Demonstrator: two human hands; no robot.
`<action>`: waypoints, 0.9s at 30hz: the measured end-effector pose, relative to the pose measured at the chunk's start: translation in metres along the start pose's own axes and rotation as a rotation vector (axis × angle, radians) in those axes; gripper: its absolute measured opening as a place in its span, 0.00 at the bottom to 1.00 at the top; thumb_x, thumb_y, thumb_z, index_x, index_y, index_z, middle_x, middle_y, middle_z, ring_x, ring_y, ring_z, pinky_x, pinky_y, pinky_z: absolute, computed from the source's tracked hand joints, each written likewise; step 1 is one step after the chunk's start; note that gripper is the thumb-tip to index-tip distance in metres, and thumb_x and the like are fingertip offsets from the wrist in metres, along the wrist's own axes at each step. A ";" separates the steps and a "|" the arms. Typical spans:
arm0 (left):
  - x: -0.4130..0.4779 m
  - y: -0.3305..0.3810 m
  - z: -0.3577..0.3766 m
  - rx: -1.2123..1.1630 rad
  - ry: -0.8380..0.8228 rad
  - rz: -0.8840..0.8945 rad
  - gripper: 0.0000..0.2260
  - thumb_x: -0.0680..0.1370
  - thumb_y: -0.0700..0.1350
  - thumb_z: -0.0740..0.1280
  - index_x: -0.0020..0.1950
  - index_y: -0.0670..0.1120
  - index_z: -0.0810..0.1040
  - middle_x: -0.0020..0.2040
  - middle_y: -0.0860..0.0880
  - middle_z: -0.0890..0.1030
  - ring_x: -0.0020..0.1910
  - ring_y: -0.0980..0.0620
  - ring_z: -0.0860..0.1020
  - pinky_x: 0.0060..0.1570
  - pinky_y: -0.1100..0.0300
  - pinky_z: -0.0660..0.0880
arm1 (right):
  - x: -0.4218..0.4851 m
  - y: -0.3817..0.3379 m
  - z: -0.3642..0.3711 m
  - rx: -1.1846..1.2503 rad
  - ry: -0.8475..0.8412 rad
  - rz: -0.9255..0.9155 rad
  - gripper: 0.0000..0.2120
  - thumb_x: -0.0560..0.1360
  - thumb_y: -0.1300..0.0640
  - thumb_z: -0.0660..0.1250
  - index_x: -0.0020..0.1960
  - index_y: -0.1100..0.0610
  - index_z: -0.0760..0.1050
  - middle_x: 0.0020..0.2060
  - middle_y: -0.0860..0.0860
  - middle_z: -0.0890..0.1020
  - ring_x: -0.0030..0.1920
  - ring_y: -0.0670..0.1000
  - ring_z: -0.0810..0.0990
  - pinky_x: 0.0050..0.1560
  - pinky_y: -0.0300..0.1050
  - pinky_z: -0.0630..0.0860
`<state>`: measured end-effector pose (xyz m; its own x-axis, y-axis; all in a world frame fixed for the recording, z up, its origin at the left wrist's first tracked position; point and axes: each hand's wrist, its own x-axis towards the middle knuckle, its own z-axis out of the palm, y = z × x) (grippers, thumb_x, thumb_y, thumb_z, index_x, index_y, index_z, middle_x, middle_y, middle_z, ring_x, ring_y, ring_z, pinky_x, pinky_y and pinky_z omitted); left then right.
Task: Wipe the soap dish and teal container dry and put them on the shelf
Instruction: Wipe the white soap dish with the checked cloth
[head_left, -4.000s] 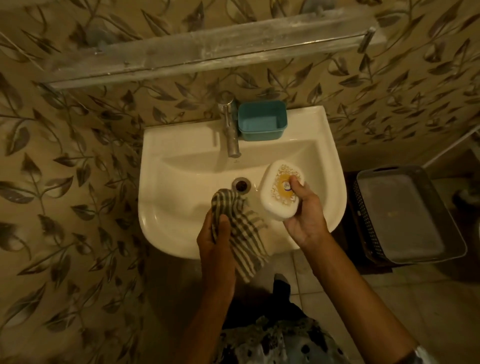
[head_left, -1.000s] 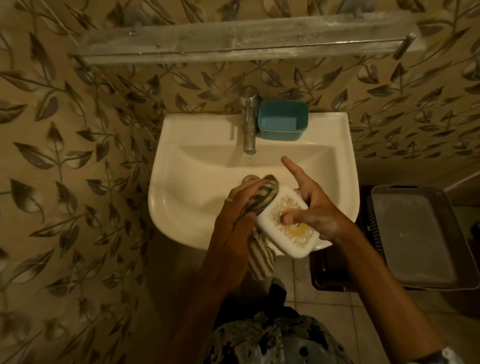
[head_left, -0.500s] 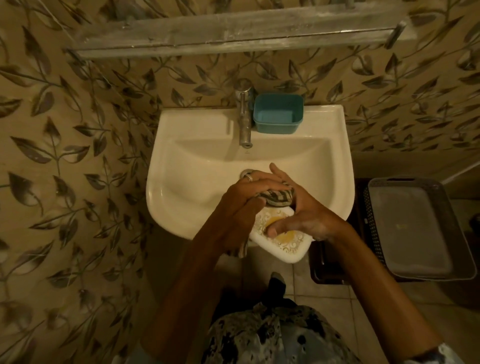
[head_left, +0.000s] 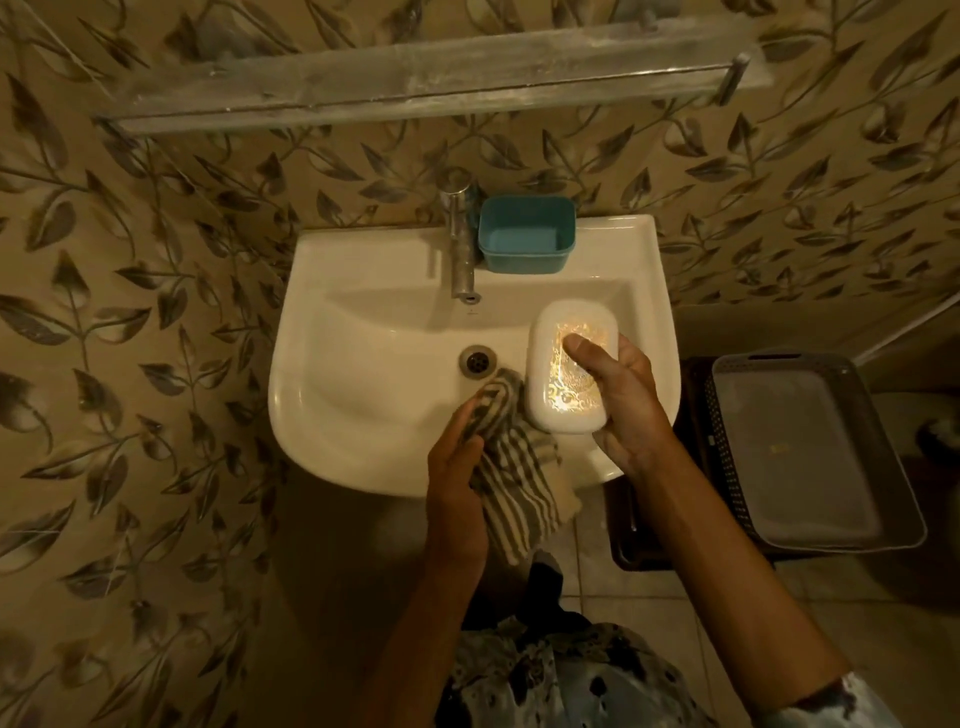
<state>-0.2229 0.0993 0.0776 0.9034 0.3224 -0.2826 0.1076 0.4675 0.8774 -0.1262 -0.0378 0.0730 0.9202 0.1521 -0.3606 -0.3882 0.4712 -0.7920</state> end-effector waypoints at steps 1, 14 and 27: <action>0.003 0.001 -0.003 0.016 0.060 -0.020 0.16 0.78 0.37 0.56 0.58 0.49 0.79 0.59 0.49 0.81 0.59 0.53 0.78 0.54 0.61 0.77 | 0.001 -0.001 0.000 0.038 -0.027 0.022 0.21 0.71 0.63 0.68 0.64 0.61 0.73 0.51 0.57 0.83 0.51 0.56 0.82 0.46 0.50 0.80; 0.039 0.057 0.026 0.818 -0.300 0.519 0.22 0.76 0.37 0.53 0.70 0.43 0.68 0.73 0.43 0.64 0.70 0.51 0.66 0.69 0.52 0.67 | -0.018 0.008 0.026 0.356 -0.454 0.241 0.25 0.76 0.53 0.61 0.71 0.55 0.65 0.61 0.57 0.78 0.61 0.56 0.77 0.61 0.53 0.75; -0.009 0.006 0.012 1.128 -0.476 0.655 0.22 0.78 0.38 0.54 0.72 0.50 0.68 0.76 0.50 0.61 0.76 0.48 0.54 0.73 0.46 0.58 | -0.016 0.011 0.013 0.551 -0.242 0.355 0.30 0.76 0.42 0.56 0.65 0.64 0.72 0.55 0.61 0.81 0.53 0.56 0.82 0.55 0.48 0.80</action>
<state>-0.2250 0.0894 0.0900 0.9473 -0.1930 0.2556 -0.3189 -0.6418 0.6974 -0.1442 -0.0243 0.0764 0.7522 0.5378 -0.3807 -0.6449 0.7194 -0.2580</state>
